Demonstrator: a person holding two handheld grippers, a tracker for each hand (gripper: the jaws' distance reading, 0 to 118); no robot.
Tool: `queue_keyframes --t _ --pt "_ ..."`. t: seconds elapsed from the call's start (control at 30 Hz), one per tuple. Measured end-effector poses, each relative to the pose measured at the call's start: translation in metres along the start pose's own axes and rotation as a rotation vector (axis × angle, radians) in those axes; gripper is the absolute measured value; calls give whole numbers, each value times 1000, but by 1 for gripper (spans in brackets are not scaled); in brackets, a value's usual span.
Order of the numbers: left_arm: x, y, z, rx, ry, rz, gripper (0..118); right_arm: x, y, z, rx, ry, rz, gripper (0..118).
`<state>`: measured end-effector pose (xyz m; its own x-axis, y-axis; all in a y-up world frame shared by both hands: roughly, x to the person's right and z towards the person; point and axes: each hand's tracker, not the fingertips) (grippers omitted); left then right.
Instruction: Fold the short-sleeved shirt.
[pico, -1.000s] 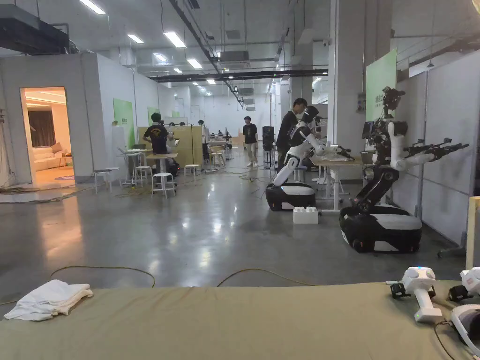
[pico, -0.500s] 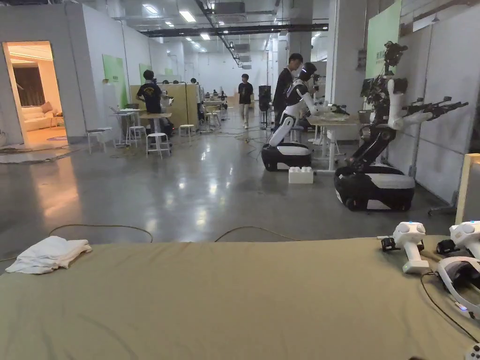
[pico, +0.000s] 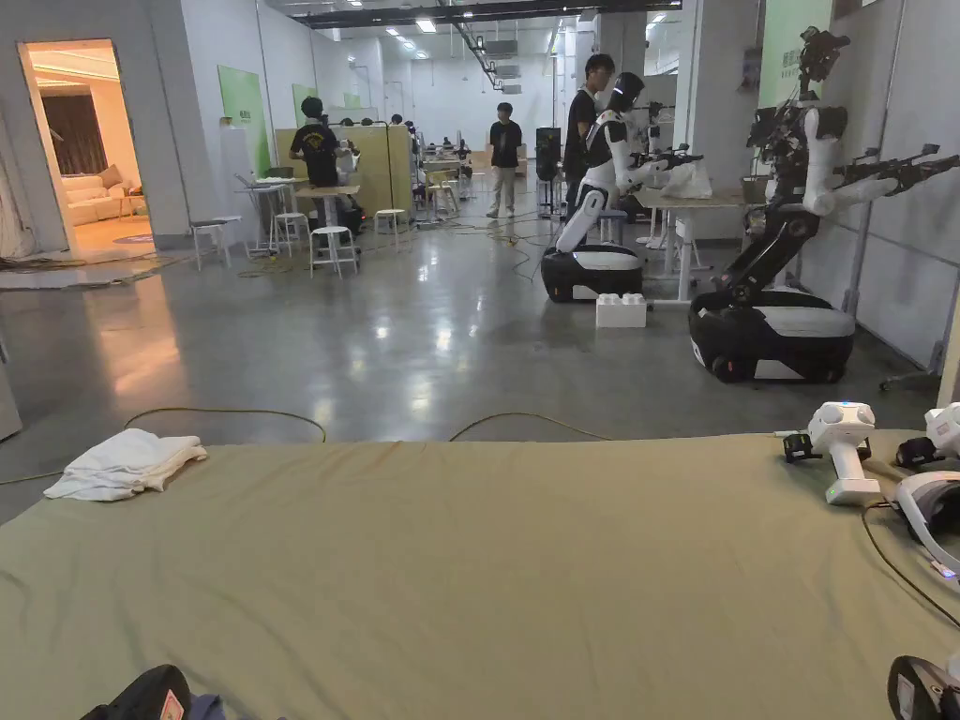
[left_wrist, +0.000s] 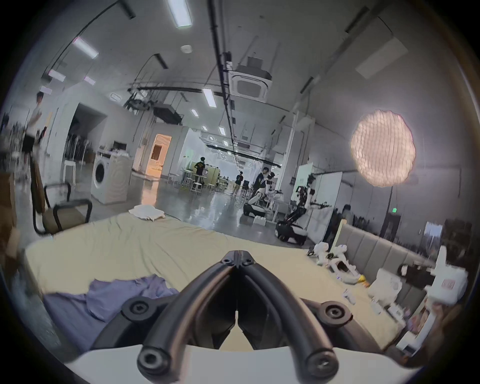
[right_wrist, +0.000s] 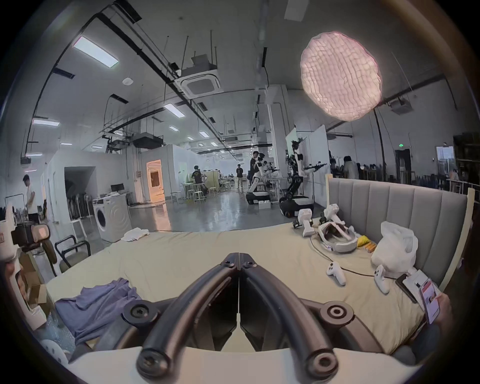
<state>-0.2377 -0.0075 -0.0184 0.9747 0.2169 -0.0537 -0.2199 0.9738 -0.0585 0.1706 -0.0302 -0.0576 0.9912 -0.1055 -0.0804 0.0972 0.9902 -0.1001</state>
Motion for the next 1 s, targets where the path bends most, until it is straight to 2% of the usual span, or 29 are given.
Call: queue_keyframes --t 0.2,0.33,0.57,0.6,0.63,0.67,0.7,0.73,0.8,0.9,1.0 --pt "6 3 0 -18 -11 -60 0 -6 8 3 0 0 -15 0" --pt "0 4 -2 -30 -13 -51 0 -3 9 3 -1 12 -21 0" --pt "-34 3 -13 -105 -74 -67 2 -10 8 -2 -31 45 0 0" --pt "-45 0 -21 -143 -41 -57 12 -12 6 -3 -42 52 2 0" --pt "-55 -2 -29 -181 -20 -56 29 -14 5 -4 -53 56 5 0" --pt "-68 -8 -42 -260 -4 -56 53 -14 3 -5 -67 60 11 0" --pt "-81 -17 -56 -325 5 -56 70 -16 1 -6 -81 65 16 0" --pt "-93 -27 -68 -381 7 -56 74 -17 -2 -7 -104 70 23 0" --pt "-120 -54 -96 -456 8 -75 74 -17 -8 -8 -141 87 51 0" --pt "-152 -99 -144 -611 87 -149 75 -21 -17 -12 -191 87 94 0" --pt "-181 -144 -192 -754 71 -181 80 -22 -29 -22 -259 82 101 0"
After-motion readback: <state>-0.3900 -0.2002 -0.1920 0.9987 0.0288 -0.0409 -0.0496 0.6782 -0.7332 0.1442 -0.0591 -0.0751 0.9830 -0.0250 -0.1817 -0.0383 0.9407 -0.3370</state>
